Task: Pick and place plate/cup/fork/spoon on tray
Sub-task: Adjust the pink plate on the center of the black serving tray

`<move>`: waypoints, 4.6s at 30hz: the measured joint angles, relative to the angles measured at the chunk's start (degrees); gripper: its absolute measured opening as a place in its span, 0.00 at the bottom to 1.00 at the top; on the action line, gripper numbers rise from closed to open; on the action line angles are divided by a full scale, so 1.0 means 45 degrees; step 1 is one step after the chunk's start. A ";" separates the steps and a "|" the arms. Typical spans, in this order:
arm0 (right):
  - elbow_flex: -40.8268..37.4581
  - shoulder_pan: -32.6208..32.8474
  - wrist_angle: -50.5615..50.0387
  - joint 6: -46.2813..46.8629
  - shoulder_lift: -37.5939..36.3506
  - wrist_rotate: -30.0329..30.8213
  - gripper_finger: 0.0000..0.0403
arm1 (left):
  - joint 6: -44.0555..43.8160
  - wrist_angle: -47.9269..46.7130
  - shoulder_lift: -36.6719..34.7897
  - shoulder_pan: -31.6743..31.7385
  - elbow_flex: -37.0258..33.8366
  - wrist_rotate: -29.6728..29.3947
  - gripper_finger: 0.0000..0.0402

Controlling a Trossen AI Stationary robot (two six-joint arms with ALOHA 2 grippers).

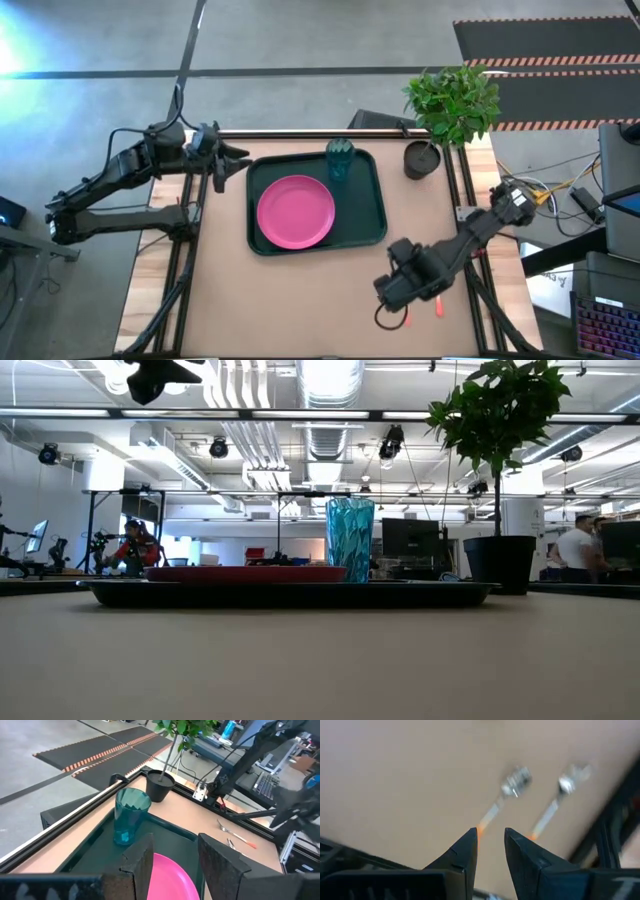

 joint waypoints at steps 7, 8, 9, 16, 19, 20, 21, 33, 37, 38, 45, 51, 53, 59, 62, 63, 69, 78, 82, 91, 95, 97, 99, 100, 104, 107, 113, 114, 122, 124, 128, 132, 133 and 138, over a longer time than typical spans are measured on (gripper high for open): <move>-0.1907 0.0877 0.3073 0.1929 -0.0204 -0.0358 0.21 | 0.0024 0.0005 -0.0009 0.0000 0.0000 0.0055 0.34; -0.2138 0.0979 0.3464 0.2105 -0.0204 -0.0211 0.21 | 0.0059 0.0003 -0.0005 0.0000 0.0000 0.0060 0.34; -0.2385 0.1075 0.3844 0.2334 -0.0198 -0.0065 0.22 | 0.0089 0.0003 0.0005 0.0000 0.0000 0.0060 0.34; -0.4019 0.1497 0.5060 0.4069 -0.0005 -0.0060 0.32 | 0.0125 0.0003 0.0005 0.0000 0.0000 0.0184 0.34; -0.4628 0.1566 0.5750 0.5074 -0.0010 -0.0108 0.39 | 0.0125 0.0003 -0.0005 0.0000 0.0000 0.0228 0.34; -0.4803 0.1568 0.6043 0.5382 -0.0010 -0.0113 0.41 | 0.0125 0.0007 -0.0005 0.0000 0.0000 0.0271 0.34; -0.4986 0.1568 0.6303 0.5626 -0.0010 -0.0109 0.42 | 0.0125 0.0003 -0.0005 0.0005 0.0000 0.0293 0.34; -0.6225 0.1558 0.7424 0.7706 0.0676 -0.0745 0.45 | 0.0329 0.0008 0.0005 0.0000 0.0000 0.0385 0.34; -0.6304 0.1558 0.7422 0.8059 0.0745 -0.0817 0.45 | 0.0329 0.0012 0.0005 0.0000 0.0000 0.0390 0.34; -0.6330 0.1558 0.7418 0.8063 0.0770 -0.0820 0.45 | 0.0329 0.0012 0.0005 0.0002 0.0000 0.0387 0.34; -0.6343 0.1553 0.7528 0.8076 0.0876 -0.0179 0.45 | 0.0333 0.0012 0.0005 0.0001 0.0000 0.0385 0.34; -0.6114 0.1530 0.7516 0.7890 0.0822 0.0607 0.45 | 0.0329 0.0016 0.0005 0.0000 0.0000 0.0380 0.34; -0.6136 0.1558 0.7523 0.7899 0.0840 0.0507 0.45 | 0.0334 0.0012 0.0005 0.0000 0.0000 0.0380 0.34; -0.6160 0.1545 0.7531 0.7927 0.0840 0.0486 0.45 | 0.0333 0.0012 0.0005 0.0001 0.0000 0.0376 0.34; -0.6170 0.1548 0.7575 0.7968 0.0840 0.0605 0.45 | 0.0338 0.0012 0.0005 0.0000 0.0000 0.0376 0.34; -0.6156 0.1553 0.7649 0.7931 0.0840 0.0871 0.45 | 0.0339 0.0012 0.0005 0.0005 0.0000 0.0376 0.34; -0.5488 0.1368 0.8104 0.7244 0.0835 0.5354 0.45 | 0.0339 0.0012 0.0005 0.0004 0.0000 0.0376 0.34; -0.4238 -0.0201 0.9477 0.1838 0.0835 0.7919 0.24 | 0.0339 0.0017 0.0005 0.0001 0.0000 0.0376 0.34; -0.4111 -0.1419 1.0559 -0.0927 0.0831 0.7824 0.06 | 0.0339 0.0017 0.0005 0.0001 0.0000 0.0376 0.34; -0.4115 -0.4285 1.3665 -0.6405 0.0835 0.6581 0.02 | 0.0344 0.0017 0.0005 0.0003 0.0000 0.0379 0.34; -0.4123 -0.4943 1.4293 -0.7464 0.1043 0.5792 0.02 | 0.0344 0.0021 -0.0001 0.0004 0.0000 0.0377 0.34; -0.4130 -0.5137 1.4297 -0.7572 0.1310 0.5515 0.02 | 0.0344 0.0022 -0.0010 0.0005 0.0000 0.0380 0.34; -0.4135 -0.5299 1.4271 -0.7567 0.1631 0.5289 0.02 | 0.0349 0.0019 -0.0024 0.0001 0.0000 0.0380 0.34; -0.4132 -0.5402 1.4299 -0.7567 0.1828 0.5071 0.02 | 0.0349 0.0022 -0.0024 0.0003 0.0000 0.0380 0.34; -0.3933 -0.5716 1.4265 -0.7674 0.2789 0.4317 0.02 | 0.0349 0.0022 -0.0019 0.0005 0.0000 0.0376 0.34; -0.3637 -0.5937 1.4258 -0.8018 0.3381 0.3843 0.02 | 0.0349 0.0022 -0.0019 0.0005 0.0000 0.0376 0.34; -0.2945 -0.6244 1.3429 -0.8716 0.3860 0.3328 0.02 | 0.0349 0.0021 -0.0055 0.0001 0.0000 0.0380 0.34; -0.2833 -0.6271 1.3054 -0.8768 0.3861 0.3305 0.02 | 0.0349 0.0022 -0.0059 0.0005 0.0000 0.0380 0.34; -0.2683 -0.6315 0.9590 -0.8588 0.3194 0.3414 0.02 | 0.0349 0.0017 -0.0151 0.0005 0.0000 0.0380 0.34; -0.2678 -0.6315 0.8843 -0.8395 0.3111 0.3428 0.02 | 0.0349 0.0017 -0.0166 0.0005 0.0000 0.0385 0.34; -0.2678 -0.6311 0.7694 -0.8071 0.2899 0.3602 0.02 | 0.0355 0.0019 -0.0211 0.0005 0.0000 0.0399 0.34; -0.2678 -0.6311 0.7760 -0.8040 0.2751 0.3751 0.02 | 0.0421 0.0012 -0.0223 0.0000 0.0000 0.0405 0.34; -0.2678 -0.6311 0.7793 -0.8026 0.2740 0.3911 0.02 | 0.0421 0.0013 -0.0223 0.0005 0.0000 0.0405 0.34; -0.2683 -0.6416 0.8795 -0.8339 0.2730 0.4269 0.02 | 0.0421 0.0017 -0.0219 0.0005 0.0000 0.0405 0.34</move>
